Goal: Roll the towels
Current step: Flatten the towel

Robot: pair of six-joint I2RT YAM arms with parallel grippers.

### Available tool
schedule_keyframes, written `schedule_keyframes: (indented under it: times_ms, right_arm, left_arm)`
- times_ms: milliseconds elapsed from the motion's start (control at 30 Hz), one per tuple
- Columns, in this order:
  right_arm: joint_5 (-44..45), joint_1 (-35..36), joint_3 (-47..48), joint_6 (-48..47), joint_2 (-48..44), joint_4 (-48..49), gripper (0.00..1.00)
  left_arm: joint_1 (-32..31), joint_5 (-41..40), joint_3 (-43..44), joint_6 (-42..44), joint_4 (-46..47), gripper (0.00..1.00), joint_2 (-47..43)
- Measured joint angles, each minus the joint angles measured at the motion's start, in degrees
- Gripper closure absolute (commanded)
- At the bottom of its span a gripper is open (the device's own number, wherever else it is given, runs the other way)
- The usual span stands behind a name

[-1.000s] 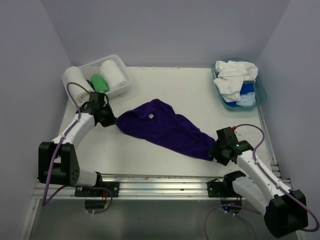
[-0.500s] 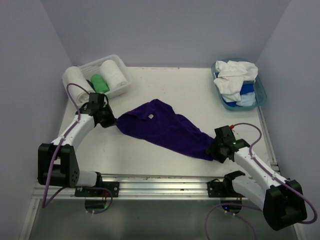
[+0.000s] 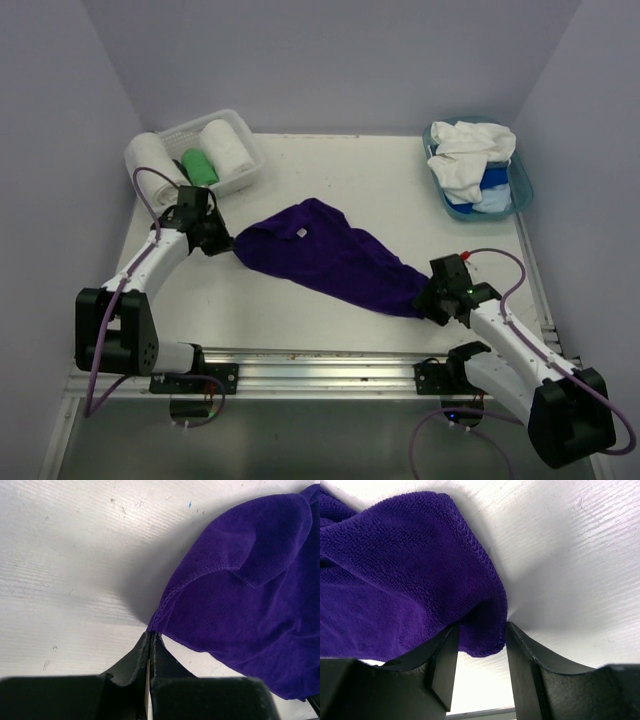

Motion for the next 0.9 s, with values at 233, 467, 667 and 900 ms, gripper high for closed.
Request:
schedule_keyframes:
  times_ms: [233, 467, 667, 900]
  right_arm:
    - [1.0, 0.8, 0.1, 0.6, -1.0, -0.8, 0.43]
    - [1.6, 1.1, 0.3, 0.5, -1.0, -2.3, 0.62]
    - [1.6, 1.9, 0.3, 0.8, 1.1, -1.7, 1.0]
    - [5.3, 2.1, 6.0, -1.6, 1.0, -5.4, 1.0]
  left_arm:
    - [0.0, 0.2, -0.2, -0.5, -0.1, 1.0, -1.1]
    - [0.0, 0.2, -0.2, -0.8, -0.6, 1.0, -1.7]
    - [0.0, 0.2, -0.2, -0.8, -1.0, 1.0, -1.9]
    - [0.0, 0.7, 2.9, -0.8, -3.8, 1.0, -2.4]
